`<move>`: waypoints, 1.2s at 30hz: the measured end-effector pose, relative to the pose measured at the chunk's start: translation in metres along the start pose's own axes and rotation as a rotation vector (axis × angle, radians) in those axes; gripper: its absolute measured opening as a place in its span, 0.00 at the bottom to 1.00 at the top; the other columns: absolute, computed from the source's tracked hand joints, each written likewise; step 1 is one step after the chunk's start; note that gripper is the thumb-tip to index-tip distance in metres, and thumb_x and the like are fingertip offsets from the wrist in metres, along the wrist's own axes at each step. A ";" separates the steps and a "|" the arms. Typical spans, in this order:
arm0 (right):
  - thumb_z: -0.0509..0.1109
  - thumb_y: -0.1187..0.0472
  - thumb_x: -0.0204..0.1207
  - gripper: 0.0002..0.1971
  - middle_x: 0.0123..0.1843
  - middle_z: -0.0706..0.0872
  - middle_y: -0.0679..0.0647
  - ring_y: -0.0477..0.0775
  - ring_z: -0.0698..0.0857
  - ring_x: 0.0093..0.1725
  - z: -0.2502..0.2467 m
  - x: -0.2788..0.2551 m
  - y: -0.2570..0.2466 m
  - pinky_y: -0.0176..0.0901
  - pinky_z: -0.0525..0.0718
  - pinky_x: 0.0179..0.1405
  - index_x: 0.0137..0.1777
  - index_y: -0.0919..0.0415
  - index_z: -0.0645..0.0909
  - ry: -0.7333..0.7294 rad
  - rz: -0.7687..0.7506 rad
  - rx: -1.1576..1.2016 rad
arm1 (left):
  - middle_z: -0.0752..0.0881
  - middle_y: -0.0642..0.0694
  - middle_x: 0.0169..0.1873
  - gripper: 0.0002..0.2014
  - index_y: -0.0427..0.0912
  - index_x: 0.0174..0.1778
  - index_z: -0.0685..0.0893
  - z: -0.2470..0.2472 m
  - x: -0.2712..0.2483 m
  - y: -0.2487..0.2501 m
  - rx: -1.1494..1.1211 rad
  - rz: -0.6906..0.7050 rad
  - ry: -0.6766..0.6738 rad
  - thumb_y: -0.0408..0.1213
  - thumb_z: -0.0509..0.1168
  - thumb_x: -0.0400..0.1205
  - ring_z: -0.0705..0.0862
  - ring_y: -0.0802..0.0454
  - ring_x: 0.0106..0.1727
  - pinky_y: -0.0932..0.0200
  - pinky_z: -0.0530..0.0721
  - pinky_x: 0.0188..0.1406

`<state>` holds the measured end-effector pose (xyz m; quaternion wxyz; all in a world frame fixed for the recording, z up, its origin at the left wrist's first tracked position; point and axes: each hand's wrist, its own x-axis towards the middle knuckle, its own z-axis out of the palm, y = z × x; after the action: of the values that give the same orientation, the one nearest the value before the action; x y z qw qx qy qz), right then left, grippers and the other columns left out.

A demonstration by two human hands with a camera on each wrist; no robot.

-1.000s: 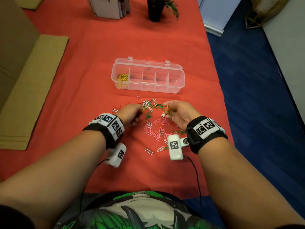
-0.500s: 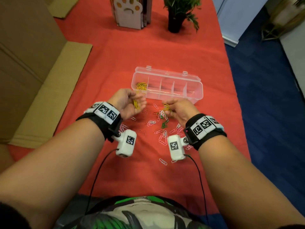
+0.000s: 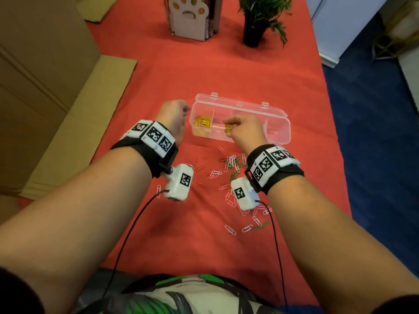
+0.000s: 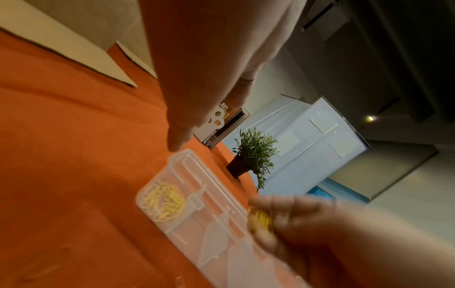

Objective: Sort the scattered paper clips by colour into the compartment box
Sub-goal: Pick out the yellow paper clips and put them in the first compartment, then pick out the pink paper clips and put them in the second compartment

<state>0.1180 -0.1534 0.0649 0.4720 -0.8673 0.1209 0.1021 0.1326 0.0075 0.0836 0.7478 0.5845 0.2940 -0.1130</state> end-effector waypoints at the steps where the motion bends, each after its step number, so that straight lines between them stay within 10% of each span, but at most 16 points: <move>1: 0.59 0.77 0.71 0.21 0.55 0.90 0.61 0.56 0.86 0.50 0.004 0.003 -0.007 0.48 0.85 0.57 0.55 0.61 0.87 0.008 -0.045 -0.041 | 0.69 0.50 0.24 0.05 0.47 0.26 0.70 -0.009 0.002 -0.006 0.083 0.001 0.018 0.35 0.61 0.63 0.63 0.55 0.19 0.61 0.60 0.21; 4: 0.57 0.77 0.70 0.22 0.59 0.88 0.61 0.58 0.85 0.60 0.019 0.009 -0.026 0.46 0.81 0.63 0.59 0.64 0.85 0.009 -0.170 -0.124 | 0.77 0.50 0.36 0.03 0.45 0.34 0.78 -0.031 0.000 -0.024 0.334 0.014 0.000 0.37 0.62 0.66 0.75 0.50 0.39 0.54 0.74 0.40; 9: 0.55 0.77 0.72 0.26 0.70 0.80 0.64 0.62 0.78 0.70 0.035 0.008 -0.044 0.41 0.77 0.65 0.71 0.65 0.75 -0.216 -0.193 -0.316 | 0.83 0.36 0.56 0.19 0.37 0.66 0.77 -0.057 -0.006 -0.062 0.470 0.058 0.084 0.26 0.60 0.79 0.82 0.46 0.49 0.59 0.78 0.43; 14: 0.53 0.77 0.74 0.26 0.67 0.84 0.57 0.54 0.80 0.68 0.022 0.009 -0.039 0.44 0.75 0.72 0.68 0.61 0.79 -0.097 -0.225 -0.226 | 0.84 0.41 0.60 0.16 0.39 0.64 0.80 -0.072 -0.018 -0.086 0.659 0.097 0.065 0.32 0.61 0.80 0.83 0.43 0.61 0.55 0.79 0.62; 18: 0.59 0.71 0.78 0.16 0.47 0.85 0.55 0.50 0.81 0.47 0.001 -0.010 -0.011 0.38 0.80 0.45 0.59 0.62 0.84 -0.132 -0.171 -0.245 | 0.87 0.45 0.43 0.13 0.40 0.57 0.84 -0.065 -0.032 -0.101 0.712 0.138 -0.008 0.29 0.62 0.79 0.82 0.49 0.39 0.59 0.80 0.47; 22: 0.63 0.68 0.77 0.10 0.44 0.86 0.54 0.52 0.83 0.44 -0.019 -0.044 0.028 0.41 0.83 0.50 0.51 0.63 0.86 -0.160 -0.104 -0.394 | 0.81 0.55 0.28 0.10 0.40 0.50 0.87 -0.053 -0.041 -0.121 0.829 0.151 -0.113 0.29 0.65 0.76 0.74 0.59 0.25 0.66 0.75 0.30; 36: 0.71 0.58 0.72 0.07 0.52 0.85 0.62 0.63 0.83 0.55 -0.004 -0.124 0.129 0.46 0.79 0.53 0.46 0.62 0.83 -0.129 0.017 -0.582 | 0.89 0.44 0.50 0.12 0.48 0.52 0.90 0.006 -0.071 -0.157 1.328 0.451 -0.434 0.36 0.69 0.74 0.86 0.48 0.52 0.65 0.75 0.49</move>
<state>-0.0386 -0.2103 0.0010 0.2093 -0.9569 0.0637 0.1912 -0.0030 -0.0566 -0.0017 0.2826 0.9252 -0.1187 -0.2238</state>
